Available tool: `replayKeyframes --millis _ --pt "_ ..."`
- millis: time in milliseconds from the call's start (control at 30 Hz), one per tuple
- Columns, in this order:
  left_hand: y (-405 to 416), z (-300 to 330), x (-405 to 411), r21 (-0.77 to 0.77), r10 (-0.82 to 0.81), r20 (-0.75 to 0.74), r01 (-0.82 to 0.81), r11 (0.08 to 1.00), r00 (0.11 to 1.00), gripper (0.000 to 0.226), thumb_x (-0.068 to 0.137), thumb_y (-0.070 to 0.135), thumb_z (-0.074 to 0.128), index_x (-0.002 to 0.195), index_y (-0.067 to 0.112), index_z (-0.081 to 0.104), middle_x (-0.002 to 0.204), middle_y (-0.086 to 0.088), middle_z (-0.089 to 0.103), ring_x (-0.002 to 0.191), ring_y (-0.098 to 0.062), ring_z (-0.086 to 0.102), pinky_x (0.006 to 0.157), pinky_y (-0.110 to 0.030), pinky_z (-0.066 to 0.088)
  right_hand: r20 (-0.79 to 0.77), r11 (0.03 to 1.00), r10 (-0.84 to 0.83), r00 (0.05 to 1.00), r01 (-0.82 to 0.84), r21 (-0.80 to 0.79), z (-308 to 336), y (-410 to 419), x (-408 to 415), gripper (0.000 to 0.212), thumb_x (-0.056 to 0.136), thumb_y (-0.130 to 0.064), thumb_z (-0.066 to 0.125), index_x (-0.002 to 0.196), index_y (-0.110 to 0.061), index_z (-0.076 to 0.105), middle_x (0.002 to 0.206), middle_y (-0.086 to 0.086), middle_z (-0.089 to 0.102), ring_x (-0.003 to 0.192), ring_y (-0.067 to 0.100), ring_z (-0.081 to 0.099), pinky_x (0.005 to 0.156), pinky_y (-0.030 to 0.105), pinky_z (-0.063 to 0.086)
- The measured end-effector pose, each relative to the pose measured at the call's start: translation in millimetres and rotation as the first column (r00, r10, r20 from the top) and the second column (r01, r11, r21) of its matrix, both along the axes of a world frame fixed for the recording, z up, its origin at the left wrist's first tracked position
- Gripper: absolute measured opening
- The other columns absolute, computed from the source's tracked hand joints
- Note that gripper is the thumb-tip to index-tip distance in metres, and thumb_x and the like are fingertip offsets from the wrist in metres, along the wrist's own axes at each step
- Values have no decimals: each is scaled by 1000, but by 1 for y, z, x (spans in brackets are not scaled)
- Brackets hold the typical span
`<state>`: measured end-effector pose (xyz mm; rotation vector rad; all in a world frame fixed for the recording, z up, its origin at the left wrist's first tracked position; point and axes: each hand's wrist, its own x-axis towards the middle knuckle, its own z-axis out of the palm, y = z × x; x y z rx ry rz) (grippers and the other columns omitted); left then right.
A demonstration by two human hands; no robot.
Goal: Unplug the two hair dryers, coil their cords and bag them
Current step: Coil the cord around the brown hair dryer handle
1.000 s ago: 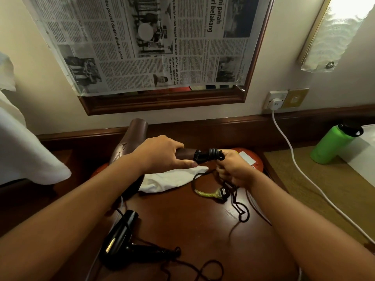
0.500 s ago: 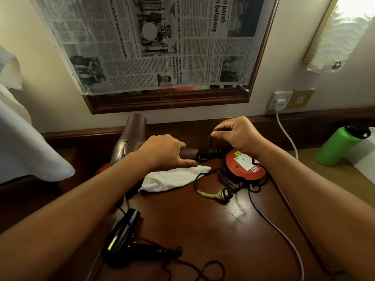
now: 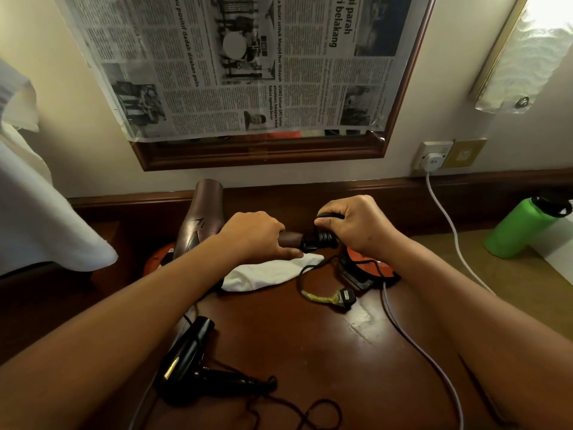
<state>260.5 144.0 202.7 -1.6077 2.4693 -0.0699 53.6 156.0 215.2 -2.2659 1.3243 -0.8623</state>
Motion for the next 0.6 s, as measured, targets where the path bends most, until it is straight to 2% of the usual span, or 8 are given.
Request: replayKeyframes --millis 167,300,367,433,500,533,600 --pt "-7 -2 4 7 70 -45 -69 998 997 64 79 81 38 94 23 61 72 7 53 64 -9 48 55 -28 34 12 1000 -19 1000 19 3 -2 5 1 12 88 -13 66 96 -10 75 87 1 72 80 11 66 73 25 56" --pt "-13 -4 6 -6 106 -48 -106 994 993 75 76 85 35 110 22 61 94 2 64 80 -15 56 63 -30 40 48 996 -81 996 82 -40 -13 18 8 11 90 -15 64 92 -10 74 79 4 71 72 16 65 67 33 52" --pt "-15 -4 9 -15 123 -50 -123 992 991 76 76 85 35 110 22 61 93 2 63 81 -16 57 65 -32 42 48 993 -114 992 116 -21 -21 27 14 16 94 -16 57 97 -9 72 81 6 70 72 19 63 64 32 51" --pt "-16 -3 12 -21 138 -43 -139 990 989 74 77 84 35 111 23 60 93 3 62 82 -16 57 66 -32 42 118 988 -130 984 119 98 -31 37 18 22 98 -14 49 94 -6 69 72 3 63 64 18 56 57 30 43" --pt "-16 -3 14 -27 150 -42 -151 988 988 72 77 84 36 109 24 59 89 5 58 79 -15 55 66 -32 42 321 927 -165 933 36 373 -37 46 22 23 100 -10 41 98 -12 64 64 -1 53 56 13 45 52 27 35" --pt "-16 -3 15 -31 154 -43 -155 987 987 72 77 84 35 108 24 59 86 5 56 78 -15 54 66 -32 42 407 875 -192 893 -32 483 -39 50 22 24 101 -8 39 101 -15 62 65 1 52 57 15 44 53 27 36" --pt "-16 -4 17 -46 154 -45 -156 987 987 74 77 85 34 109 24 59 88 4 59 80 -16 55 67 -33 43 457 815 -195 868 -116 568 -45 55 21 25 101 -7 36 104 -13 60 69 4 56 62 20 50 62 30 44"
